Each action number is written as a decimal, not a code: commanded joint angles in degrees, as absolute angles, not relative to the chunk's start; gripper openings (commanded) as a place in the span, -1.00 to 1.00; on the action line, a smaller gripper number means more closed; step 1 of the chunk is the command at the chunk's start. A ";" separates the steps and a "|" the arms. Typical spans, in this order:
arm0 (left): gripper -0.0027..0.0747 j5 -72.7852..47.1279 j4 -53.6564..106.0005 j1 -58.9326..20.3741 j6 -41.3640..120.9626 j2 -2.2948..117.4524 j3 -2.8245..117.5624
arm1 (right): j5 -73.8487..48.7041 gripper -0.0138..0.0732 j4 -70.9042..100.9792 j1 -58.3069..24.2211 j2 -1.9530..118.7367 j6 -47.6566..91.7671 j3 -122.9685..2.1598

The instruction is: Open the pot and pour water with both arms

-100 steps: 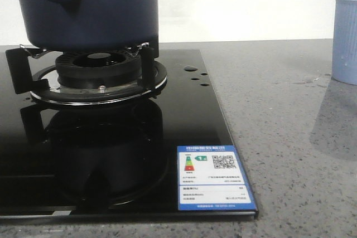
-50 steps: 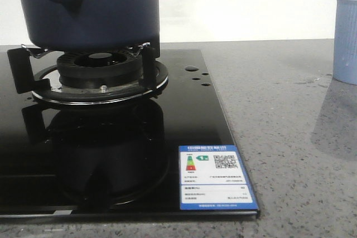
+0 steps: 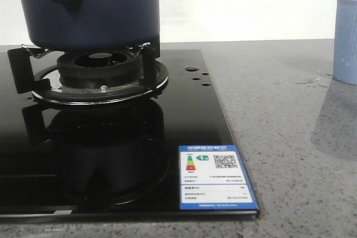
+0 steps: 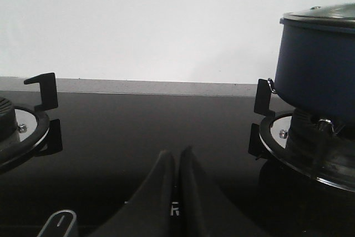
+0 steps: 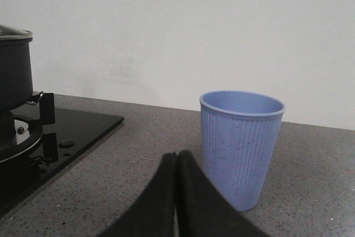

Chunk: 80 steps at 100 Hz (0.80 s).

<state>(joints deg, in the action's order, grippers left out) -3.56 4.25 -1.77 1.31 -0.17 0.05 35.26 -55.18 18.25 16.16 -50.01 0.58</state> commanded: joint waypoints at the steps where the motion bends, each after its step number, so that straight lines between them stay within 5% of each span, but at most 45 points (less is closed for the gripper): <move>1: -0.97 1.07 4.23 -1.71 0.73 -1.62 -0.76 | 37.82 -0.82 -53.17 18.43 16.58 -49.40 0.84; 57: -0.97 1.07 4.23 -1.71 0.73 -1.62 -0.76 | 32.06 -0.82 -44.30 14.04 14.81 -47.90 0.84; 80: -0.97 1.07 4.23 -1.71 0.73 -1.62 -0.76 | 24.58 -0.82 -15.80 -0.19 15.89 -15.87 0.37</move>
